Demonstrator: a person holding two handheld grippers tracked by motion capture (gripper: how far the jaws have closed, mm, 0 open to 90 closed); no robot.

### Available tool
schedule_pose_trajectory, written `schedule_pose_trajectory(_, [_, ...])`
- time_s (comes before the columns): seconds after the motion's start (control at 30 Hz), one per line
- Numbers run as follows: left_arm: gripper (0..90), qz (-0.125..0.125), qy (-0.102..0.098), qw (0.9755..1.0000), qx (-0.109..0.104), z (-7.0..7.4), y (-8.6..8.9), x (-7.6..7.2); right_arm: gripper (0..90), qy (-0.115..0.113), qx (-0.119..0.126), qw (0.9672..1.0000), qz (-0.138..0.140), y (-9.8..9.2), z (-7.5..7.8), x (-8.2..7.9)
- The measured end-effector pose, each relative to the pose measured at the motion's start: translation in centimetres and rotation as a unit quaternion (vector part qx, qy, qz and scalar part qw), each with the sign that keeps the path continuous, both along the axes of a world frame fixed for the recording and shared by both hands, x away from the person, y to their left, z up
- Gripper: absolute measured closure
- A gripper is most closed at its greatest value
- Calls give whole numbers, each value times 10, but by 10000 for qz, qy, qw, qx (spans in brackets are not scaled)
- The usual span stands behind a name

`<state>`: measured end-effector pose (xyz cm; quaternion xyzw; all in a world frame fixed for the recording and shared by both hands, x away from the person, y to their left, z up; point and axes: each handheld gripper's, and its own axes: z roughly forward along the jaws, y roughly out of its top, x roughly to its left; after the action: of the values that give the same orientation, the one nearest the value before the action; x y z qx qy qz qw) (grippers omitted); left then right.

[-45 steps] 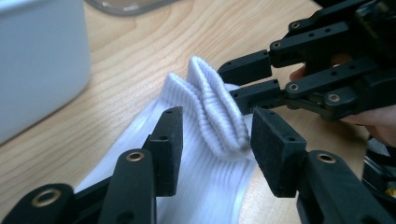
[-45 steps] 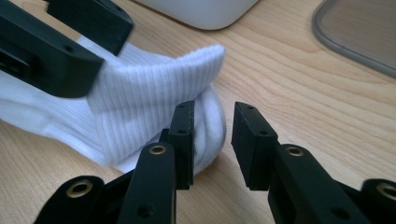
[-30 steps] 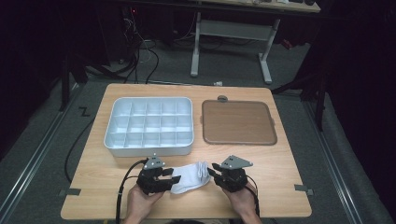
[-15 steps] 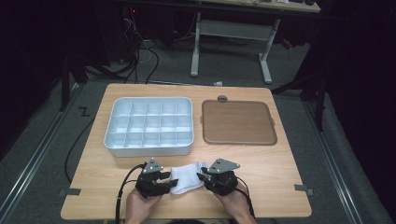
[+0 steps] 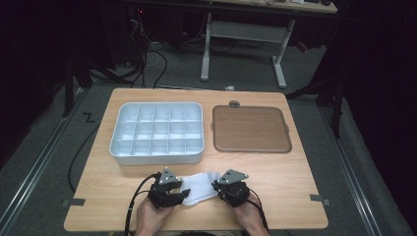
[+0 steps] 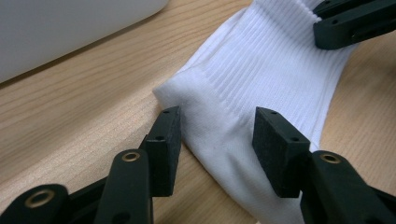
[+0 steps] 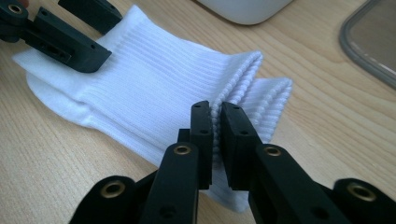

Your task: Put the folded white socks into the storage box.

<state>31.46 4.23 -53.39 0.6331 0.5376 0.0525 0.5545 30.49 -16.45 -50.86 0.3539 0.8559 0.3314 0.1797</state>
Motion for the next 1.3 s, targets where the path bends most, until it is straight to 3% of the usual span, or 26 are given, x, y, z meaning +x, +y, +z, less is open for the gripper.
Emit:
schedule_pose_trajectory(0.13, [526,58,-78,9999,118,-1,-3,-1,850,-201,-59,9997,-112,-3,0,-7])
schedule_pose_trajectory(0.33, [519,111,-147,9995,268,-1,-7,1,844,-170,-61,9995,-265,-8,-9,-9])
schedule_pose_trajectory(0.53, [501,182,-201,9994,232,-2,-6,6,823,-167,4,9993,-337,-9,-12,-6])
schedule_pose_trajectory(0.83, [500,206,-113,9993,286,-1,-6,10,807,-188,39,9993,-315,-9,-12,-3])
schedule_pose_trajectory(1.03, [500,246,-87,9993,249,-1,-1,14,781,-129,144,9994,-295,-7,-12,0])
schedule_pose_trajectory(1.3, [469,328,114,9994,6,4,6,20,671,-31,275,9994,-202,-1,-5,1])
